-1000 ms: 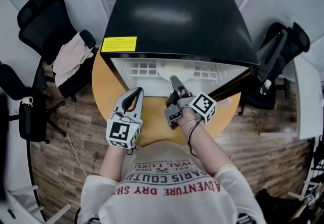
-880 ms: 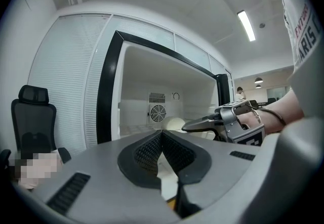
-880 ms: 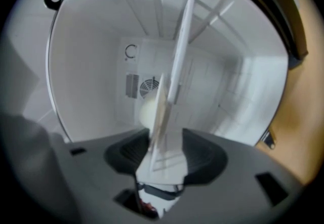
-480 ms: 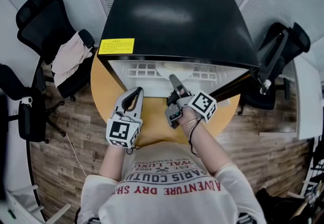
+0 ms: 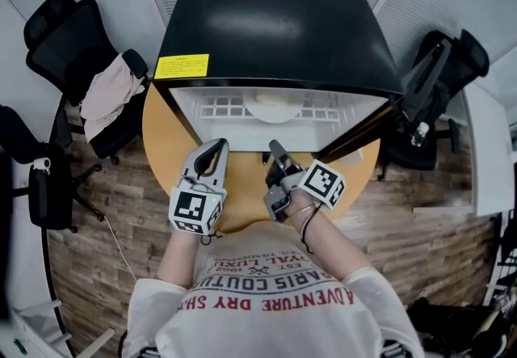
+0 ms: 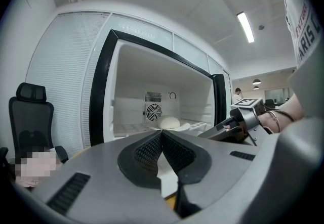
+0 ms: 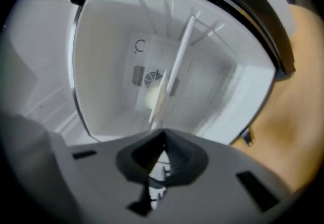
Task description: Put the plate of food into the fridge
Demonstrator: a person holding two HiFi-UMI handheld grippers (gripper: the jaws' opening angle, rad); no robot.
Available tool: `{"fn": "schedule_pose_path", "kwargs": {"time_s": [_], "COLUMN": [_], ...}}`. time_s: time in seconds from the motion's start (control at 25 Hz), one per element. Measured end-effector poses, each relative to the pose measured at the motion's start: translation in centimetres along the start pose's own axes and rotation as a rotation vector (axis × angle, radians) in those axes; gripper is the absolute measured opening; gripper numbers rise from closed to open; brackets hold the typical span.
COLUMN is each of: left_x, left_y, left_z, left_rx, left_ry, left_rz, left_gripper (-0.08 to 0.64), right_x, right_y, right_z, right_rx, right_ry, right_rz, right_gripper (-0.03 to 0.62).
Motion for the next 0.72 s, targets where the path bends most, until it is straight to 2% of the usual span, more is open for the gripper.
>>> {"fn": "schedule_pose_path", "kwargs": {"time_s": [0.16,0.28,0.52,0.72], "left_x": [-0.6,-1.0,-1.7,-1.9], "left_y": [-0.4,-0.7,-1.6,-2.2], "left_z": [0.1,0.2,0.6,0.9], "left_rx": [0.003,0.004,0.002,-0.008], "left_ry": [-0.003,-0.004,-0.007,-0.011], "left_rz": [-0.001,-0.002,-0.007,-0.013], "left_gripper": [0.032,0.032,0.032,0.032], "right_x": [-1.0,-1.7,-3.3,-4.1], "right_y": [0.9,2.3,5.1,6.7], "right_z": [-0.3,-0.4,-0.7,-1.0], "right_rx": [-0.169,-0.395,-0.867,-1.108], "right_ry": [0.014,0.009,-0.078,-0.147], "right_rz": [0.020,0.047,0.028,0.030], "right_gripper": [0.028,0.028,0.028,0.028]}}
Point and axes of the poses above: the fingertips, and each gripper's own axes: x forward along the fingers, y to its left, z out of its top, the point moved 8 cm from there along -x, backward along the fingers, and after that the axes turned 3 degrees about x, right-handed, at the moved point
